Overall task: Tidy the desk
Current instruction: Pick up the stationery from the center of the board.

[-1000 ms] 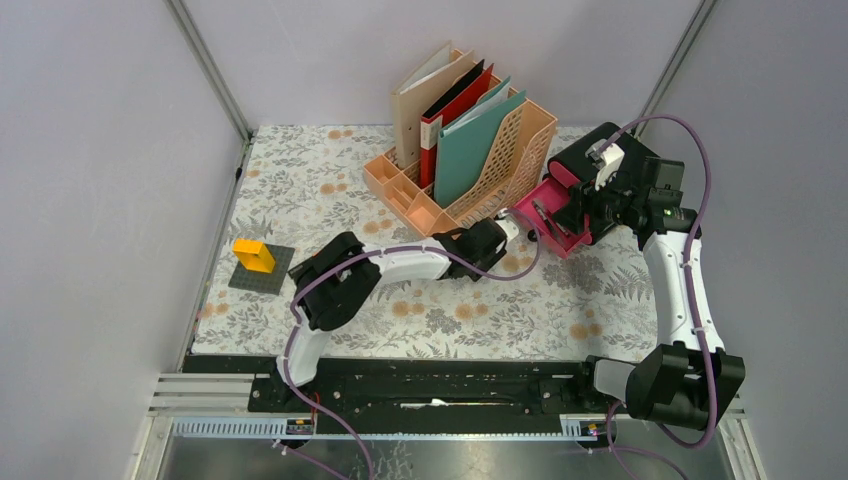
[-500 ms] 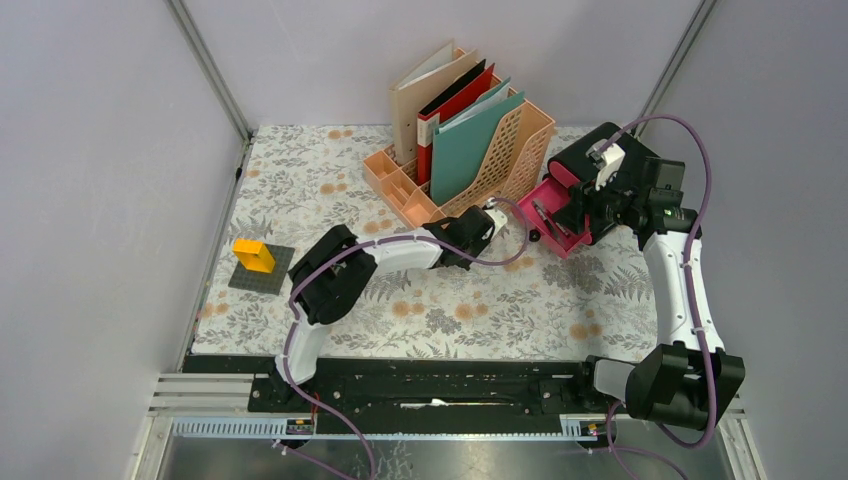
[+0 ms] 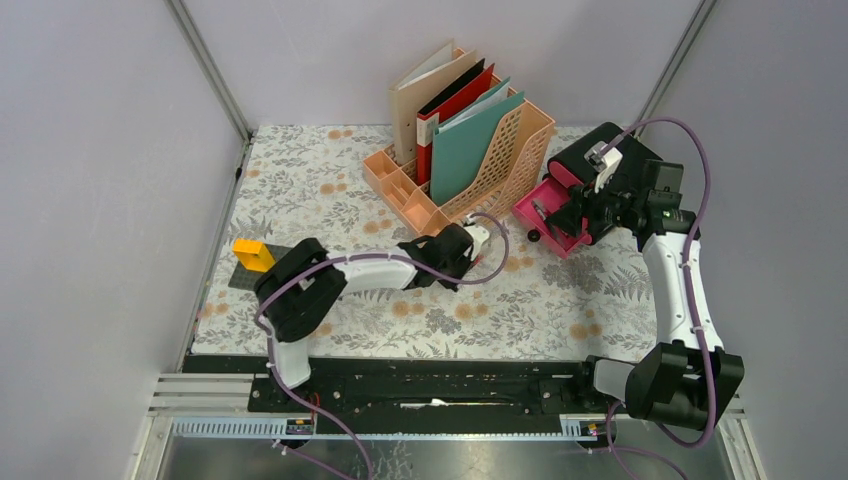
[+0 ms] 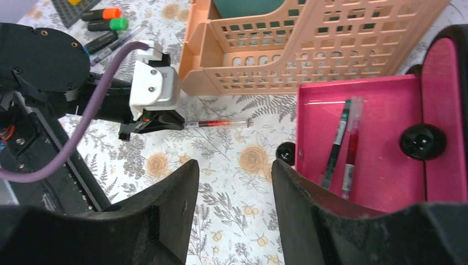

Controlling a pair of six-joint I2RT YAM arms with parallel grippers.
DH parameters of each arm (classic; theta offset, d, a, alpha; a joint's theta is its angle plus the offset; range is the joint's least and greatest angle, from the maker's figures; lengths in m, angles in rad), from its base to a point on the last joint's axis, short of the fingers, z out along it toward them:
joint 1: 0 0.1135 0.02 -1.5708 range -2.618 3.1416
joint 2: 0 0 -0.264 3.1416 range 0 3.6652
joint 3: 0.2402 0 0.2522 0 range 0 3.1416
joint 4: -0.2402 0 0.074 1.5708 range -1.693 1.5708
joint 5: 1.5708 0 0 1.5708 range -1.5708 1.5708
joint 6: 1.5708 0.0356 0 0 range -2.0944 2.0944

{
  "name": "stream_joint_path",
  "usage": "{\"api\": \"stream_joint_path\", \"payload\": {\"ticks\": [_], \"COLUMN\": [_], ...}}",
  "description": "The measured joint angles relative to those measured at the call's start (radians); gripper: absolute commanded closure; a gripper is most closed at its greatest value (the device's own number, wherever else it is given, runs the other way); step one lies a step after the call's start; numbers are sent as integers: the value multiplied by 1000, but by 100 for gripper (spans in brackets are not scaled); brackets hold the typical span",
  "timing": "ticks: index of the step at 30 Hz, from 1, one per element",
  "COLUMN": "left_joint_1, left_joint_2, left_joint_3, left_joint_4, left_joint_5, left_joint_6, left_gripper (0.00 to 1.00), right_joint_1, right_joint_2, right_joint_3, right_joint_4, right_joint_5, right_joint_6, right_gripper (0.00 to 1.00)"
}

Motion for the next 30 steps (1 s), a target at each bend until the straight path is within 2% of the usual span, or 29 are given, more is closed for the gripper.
{"api": "stream_joint_path", "payload": {"ticks": [8,16,19,25,30], "left_joint_1": [-7,-3,6,18,18], "left_joint_2": [-274,-512,-548,-546,-495], "left_joint_3": [-242,-454,-518,-598,-601], "left_joint_4": [140,431,552,789,937], "left_joint_5": [71,113,117,116,117], "left_joint_6": [-127,-305,-391,-577,-680], "left_gripper": [100,100,100,100,100], "right_joint_1": [0,65,123,220,292], "right_joint_2": [0,0,8,41,85], "right_joint_3": [-85,-289,-326,-407,-439], "right_joint_4": [118,542,702,990,1096], "right_joint_5": [-164,-296,-311,-297,-267], "right_joint_6": [102,491,634,869,972], "right_gripper": [45,45,43,34,35]}}
